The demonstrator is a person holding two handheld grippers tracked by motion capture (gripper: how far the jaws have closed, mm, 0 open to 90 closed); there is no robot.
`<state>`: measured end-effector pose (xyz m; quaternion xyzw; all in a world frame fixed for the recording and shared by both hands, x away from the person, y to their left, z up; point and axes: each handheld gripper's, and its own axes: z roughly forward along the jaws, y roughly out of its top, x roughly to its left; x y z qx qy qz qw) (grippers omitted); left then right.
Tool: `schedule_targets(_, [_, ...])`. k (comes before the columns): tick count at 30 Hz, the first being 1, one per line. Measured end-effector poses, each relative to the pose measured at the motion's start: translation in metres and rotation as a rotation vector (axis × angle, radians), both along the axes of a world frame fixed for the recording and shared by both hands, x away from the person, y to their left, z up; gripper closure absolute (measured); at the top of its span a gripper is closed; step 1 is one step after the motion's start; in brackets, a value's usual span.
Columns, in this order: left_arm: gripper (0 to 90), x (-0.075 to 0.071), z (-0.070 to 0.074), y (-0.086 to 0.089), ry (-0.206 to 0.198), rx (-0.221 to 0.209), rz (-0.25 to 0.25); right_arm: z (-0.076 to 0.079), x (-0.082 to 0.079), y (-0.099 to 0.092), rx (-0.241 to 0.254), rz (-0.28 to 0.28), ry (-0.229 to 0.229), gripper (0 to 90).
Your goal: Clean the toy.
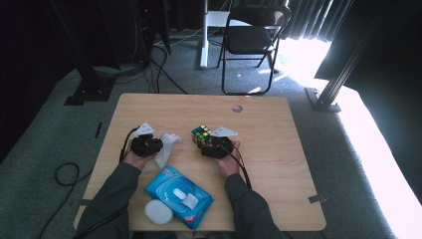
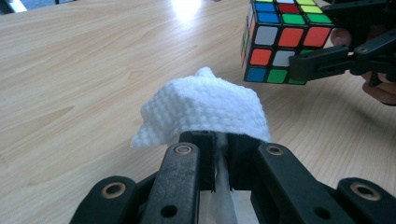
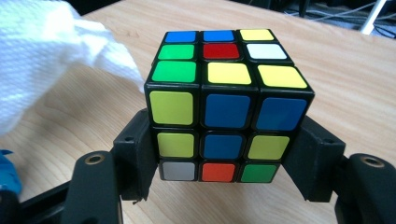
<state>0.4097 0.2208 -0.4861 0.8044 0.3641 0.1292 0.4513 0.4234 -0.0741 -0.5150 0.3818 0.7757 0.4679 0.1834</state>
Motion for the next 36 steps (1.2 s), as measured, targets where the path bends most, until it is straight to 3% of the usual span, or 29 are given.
schedule_targets(4, [83.8,-0.004,-0.003,0.002,-0.004,0.018,0.007,-0.007,0.003,0.003,-0.002,-0.026,0.014,34.0])
schedule_targets(6, [83.7,-0.007,-0.006,0.001,-0.007,0.047,0.008,-0.01,0.003,0.005,-0.013,-0.034,0.016,34.0])
schedule_targets(10, [83.6,-0.009,-0.01,-0.001,-0.002,0.056,0.004,-0.016,0.004,0.01,-0.046,-0.056,0.016,34.0])
schedule_targets(16, [83.4,-0.011,-0.016,-0.005,0.006,0.086,-0.002,-0.019,0.004,0.012,-0.056,-0.07,0.017,34.0])
schedule_targets(36, [83.0,-0.009,-0.023,-0.007,0.018,0.087,0.004,-0.028,0.0,0.017,-0.085,-0.058,0.05,33.8])
